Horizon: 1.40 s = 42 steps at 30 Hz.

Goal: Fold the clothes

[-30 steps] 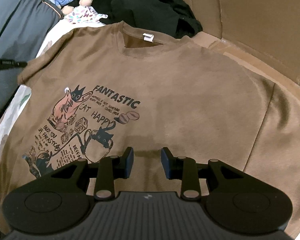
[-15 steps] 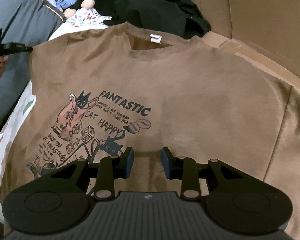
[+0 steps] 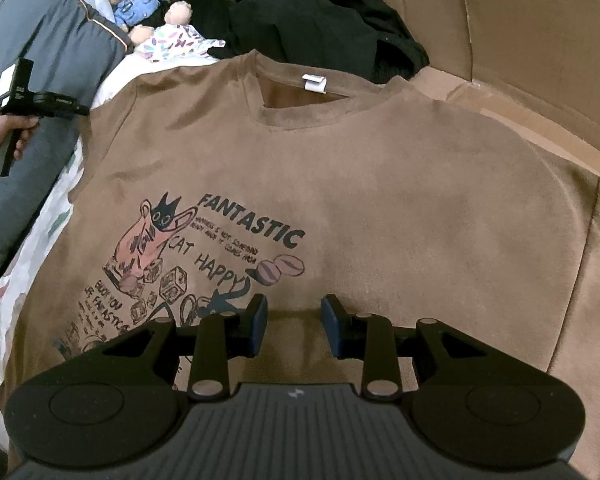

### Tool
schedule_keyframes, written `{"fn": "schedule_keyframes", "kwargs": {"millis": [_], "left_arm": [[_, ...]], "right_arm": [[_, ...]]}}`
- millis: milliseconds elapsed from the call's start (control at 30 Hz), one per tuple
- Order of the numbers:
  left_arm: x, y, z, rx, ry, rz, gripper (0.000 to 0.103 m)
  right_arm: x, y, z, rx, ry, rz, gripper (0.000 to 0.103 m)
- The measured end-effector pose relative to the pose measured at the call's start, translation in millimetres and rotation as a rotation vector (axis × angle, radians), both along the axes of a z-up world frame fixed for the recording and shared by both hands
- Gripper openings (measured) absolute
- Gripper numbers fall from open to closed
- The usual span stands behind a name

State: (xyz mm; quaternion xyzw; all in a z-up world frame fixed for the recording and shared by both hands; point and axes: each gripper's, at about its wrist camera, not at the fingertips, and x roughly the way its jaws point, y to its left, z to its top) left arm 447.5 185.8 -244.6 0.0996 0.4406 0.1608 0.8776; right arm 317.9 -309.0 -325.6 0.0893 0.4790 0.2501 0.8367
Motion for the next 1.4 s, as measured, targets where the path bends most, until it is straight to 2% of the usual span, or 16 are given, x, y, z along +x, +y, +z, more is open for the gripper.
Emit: {"fn": "schedule_keyframes", "kwargs": {"millis": [67, 167, 200, 267, 433, 500, 633, 767, 900, 967, 1067, 1200, 1267, 1333, 1400], "left_arm": [[-1.2, -7.0, 7.5, -0.014, -0.019, -0.012, 0.046], [-2.5, -28.3, 17.2, -0.092, -0.038, -0.067, 0.051], [-2.5, -41.2, 18.5, -0.146, -0.039, -0.094, 0.052], [-1.6, -54.2, 19.4, -0.172, -0.042, -0.116, 0.053], [8.1, -103.4, 7.5, -0.244, -0.040, -0.220, 0.052], [11.9, -117.7, 1.8, -0.279, -0.027, -0.258, 0.048], [13.8, -146.0, -9.6, -0.377, -0.015, -0.374, 0.048], [20.8, -168.2, -30.1, -0.331, 0.045, -0.388, 0.048], [30.2, -178.0, -52.2, -0.357, 0.018, -0.373, 0.051], [35.7, -185.8, -66.7, -0.316, 0.005, -0.339, 0.054], [37.0, -195.8, -68.0, -0.287, -0.007, -0.335, 0.067], [34.8, -219.1, -62.7, -0.149, 0.006, -0.355, 0.067], [32.5, -220.4, -55.5, -0.131, -0.021, -0.350, 0.069], [28.1, -215.2, -45.2, -0.162, -0.049, -0.335, 0.070], [25.0, -210.9, -40.7, -0.148, -0.048, -0.330, 0.070]], "right_arm": [[-0.9, 0.0, 0.8, 0.005, -0.007, 0.013, 0.034], [-2.0, -1.8, 3.7, 0.017, -0.018, 0.030, 0.034], [-2.6, -2.4, 4.8, 0.021, -0.023, 0.036, 0.034], [-3.6, -4.5, 7.0, 0.032, -0.031, 0.048, 0.034], [-4.6, -15.4, 11.7, 0.066, -0.048, 0.045, 0.034], [-4.2, -19.7, 11.6, 0.066, -0.055, 0.037, 0.034], [-1.6, -26.4, 6.4, 0.060, -0.051, 0.016, 0.034], [0.4, -31.2, 3.1, 0.060, -0.044, 0.001, 0.034], [-0.6, -35.5, 4.6, 0.057, -0.052, -0.001, 0.034], [-3.9, -38.7, 3.4, 0.042, -0.053, 0.006, 0.034], [-8.3, -44.6, -0.6, 0.037, -0.040, -0.001, 0.034], [-11.7, -50.5, -6.6, 0.030, -0.020, -0.015, 0.034], [-12.3, -51.3, -6.7, 0.026, -0.018, -0.019, 0.034], [-11.9, -50.6, -3.2, 0.027, -0.024, -0.021, 0.034], [-11.5, -50.1, 1.2, 0.032, -0.031, -0.023, 0.034]]}}
